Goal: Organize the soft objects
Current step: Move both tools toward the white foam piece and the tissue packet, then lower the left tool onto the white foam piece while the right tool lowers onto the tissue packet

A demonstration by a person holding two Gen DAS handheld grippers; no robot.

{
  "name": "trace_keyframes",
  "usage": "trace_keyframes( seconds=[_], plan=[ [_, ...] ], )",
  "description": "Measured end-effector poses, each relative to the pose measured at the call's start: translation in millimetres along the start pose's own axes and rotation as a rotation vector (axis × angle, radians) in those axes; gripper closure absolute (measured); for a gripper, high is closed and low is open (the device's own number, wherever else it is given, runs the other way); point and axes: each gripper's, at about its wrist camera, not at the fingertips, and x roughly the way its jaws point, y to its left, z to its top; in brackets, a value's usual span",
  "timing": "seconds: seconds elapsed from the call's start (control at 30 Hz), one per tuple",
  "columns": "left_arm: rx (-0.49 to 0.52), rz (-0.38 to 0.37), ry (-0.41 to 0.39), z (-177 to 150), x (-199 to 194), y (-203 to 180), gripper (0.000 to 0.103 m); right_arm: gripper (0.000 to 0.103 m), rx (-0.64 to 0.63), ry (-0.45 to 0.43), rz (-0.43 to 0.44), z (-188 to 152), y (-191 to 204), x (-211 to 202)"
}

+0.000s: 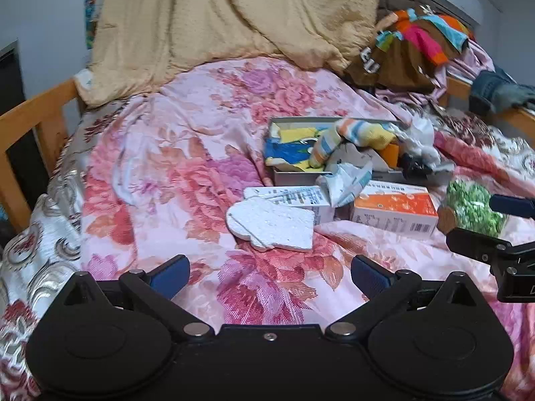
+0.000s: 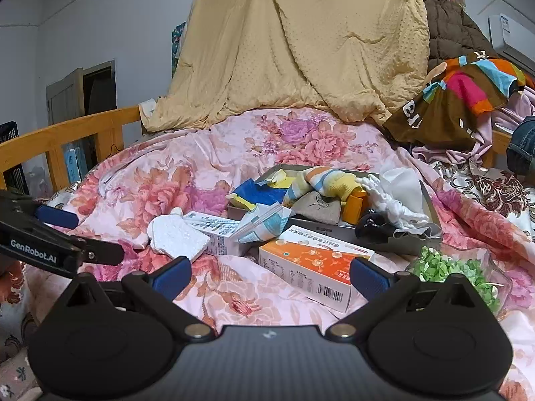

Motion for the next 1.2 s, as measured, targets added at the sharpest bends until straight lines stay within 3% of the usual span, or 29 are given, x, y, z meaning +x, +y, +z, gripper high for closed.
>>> trace_keyframes(
  seconds=[0.4,0.67,0.93,1.2],
  plan=[
    [0.062,-0.028,-0.007,-0.7,35.0,3.2,0.001,0.000,-0.004,0.012,-0.016,-8.9,-1.5,22.2],
    [0.079,-0.041,-0.058,5.4,49.4,12.7,0.001,0.000,0.011,0.002,-0.014,-11.1,-4.0,34.0],
    [0.016,-0.109,-0.111,13.9,76.2,26.0,0.001,0.000,0.016,0.009,-0.019,-6.9,-7.6,49.6],
    [-0.062,-0.184,-0.094,16.0,107.2,41.5,0.001,0.000,0.030,-0.056,-0.007,31.6,-20.7,97.3]
  ],
)
